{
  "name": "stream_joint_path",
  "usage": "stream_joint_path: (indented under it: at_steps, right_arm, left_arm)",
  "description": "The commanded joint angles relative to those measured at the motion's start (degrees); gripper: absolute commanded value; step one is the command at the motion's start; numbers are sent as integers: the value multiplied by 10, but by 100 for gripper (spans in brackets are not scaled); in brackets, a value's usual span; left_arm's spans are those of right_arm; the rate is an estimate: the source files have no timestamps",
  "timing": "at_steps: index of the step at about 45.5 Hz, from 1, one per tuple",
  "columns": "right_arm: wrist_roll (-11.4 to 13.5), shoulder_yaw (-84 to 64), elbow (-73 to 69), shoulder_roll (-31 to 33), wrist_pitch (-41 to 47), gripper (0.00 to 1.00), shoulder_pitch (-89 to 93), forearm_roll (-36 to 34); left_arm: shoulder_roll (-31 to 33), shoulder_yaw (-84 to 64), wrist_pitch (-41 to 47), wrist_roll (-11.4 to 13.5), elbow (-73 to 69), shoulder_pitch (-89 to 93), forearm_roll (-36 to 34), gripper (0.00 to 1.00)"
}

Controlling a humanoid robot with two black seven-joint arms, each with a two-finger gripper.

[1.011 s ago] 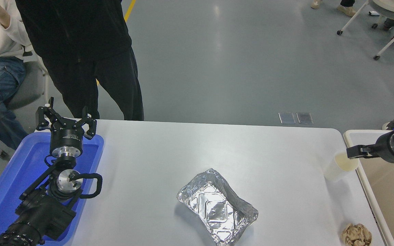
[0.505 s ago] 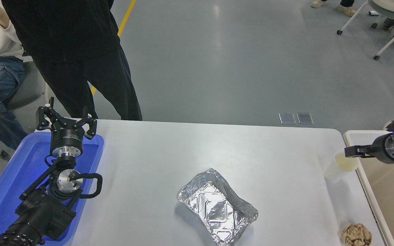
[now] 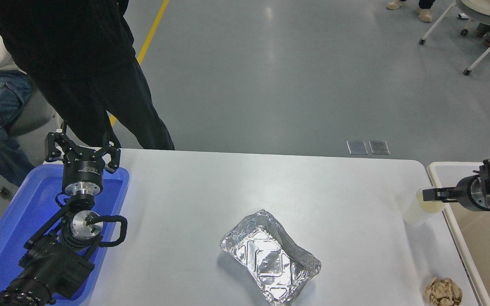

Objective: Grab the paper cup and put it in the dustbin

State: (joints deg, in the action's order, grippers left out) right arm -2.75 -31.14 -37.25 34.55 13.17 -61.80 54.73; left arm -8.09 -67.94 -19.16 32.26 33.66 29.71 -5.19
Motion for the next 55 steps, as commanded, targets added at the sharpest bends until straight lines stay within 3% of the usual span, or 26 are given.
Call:
stream_joint_path:
  at_steps: [1, 6, 13, 20, 29, 55]
  right_arm:
    - [-1, 1, 14, -10, -15, 93, 12, 0]
    - [-1, 0, 18, -10, -15, 87, 19, 1]
    - [-3, -1, 20, -10, -15, 59, 22, 14]
    - [-3, -1, 20, -10, -14, 49, 23, 18]
    - [-3, -6, 19, -10, -13, 0, 27, 21]
    - [-6, 6, 10, -3, -4, 0, 4, 26]
  left_arm:
    - [0, 0, 0, 0, 0, 0, 0, 99]
    - [0, 0, 0, 0, 0, 0, 0, 99]
    - [0, 0, 0, 0, 0, 0, 0, 99]
    - [0, 0, 0, 0, 0, 0, 0, 99]
    - [0, 0, 0, 0, 0, 0, 0, 99]
    - [0, 0, 0, 0, 0, 0, 0, 99]
